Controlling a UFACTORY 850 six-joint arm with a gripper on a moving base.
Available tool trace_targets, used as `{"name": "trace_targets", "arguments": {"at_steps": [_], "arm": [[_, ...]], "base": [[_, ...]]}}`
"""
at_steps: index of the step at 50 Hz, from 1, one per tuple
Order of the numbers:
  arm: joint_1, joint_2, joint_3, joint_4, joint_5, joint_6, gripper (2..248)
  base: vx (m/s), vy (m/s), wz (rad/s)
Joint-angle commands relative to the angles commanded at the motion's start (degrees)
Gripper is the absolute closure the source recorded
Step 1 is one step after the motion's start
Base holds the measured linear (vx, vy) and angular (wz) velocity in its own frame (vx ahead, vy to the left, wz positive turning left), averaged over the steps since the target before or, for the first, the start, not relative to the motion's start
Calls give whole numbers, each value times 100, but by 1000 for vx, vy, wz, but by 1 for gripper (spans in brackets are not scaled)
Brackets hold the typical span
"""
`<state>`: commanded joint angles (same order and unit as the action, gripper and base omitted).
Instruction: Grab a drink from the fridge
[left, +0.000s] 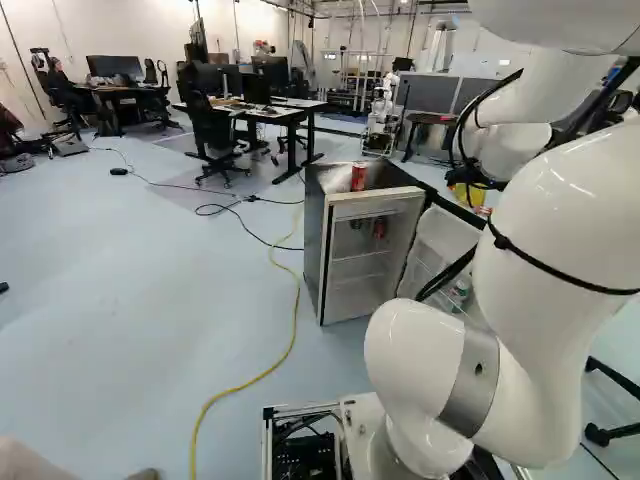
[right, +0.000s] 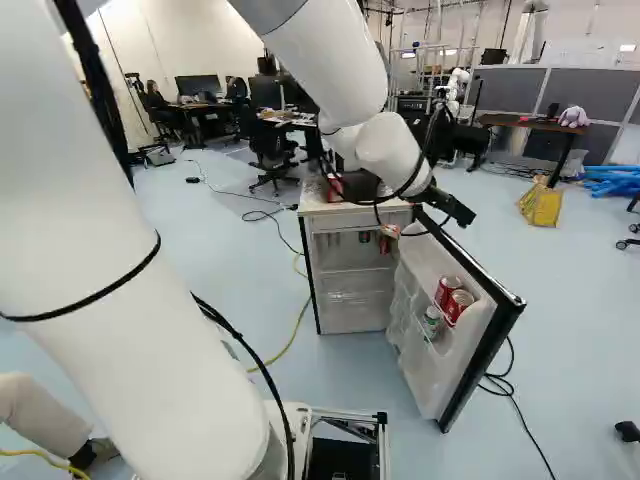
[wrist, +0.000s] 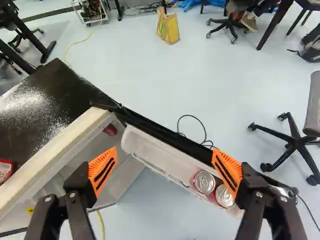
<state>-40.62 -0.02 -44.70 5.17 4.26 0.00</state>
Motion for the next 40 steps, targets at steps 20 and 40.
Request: {"name": "trace_targets", "arguments": {"at_steps": [20, 40], "arm": [[-278, -398, -411, 0, -14, 0, 3], [-552, -776, -816, 0, -320, 0, 3]], "base": [[0, 0, 0], [0, 0, 0]]}}
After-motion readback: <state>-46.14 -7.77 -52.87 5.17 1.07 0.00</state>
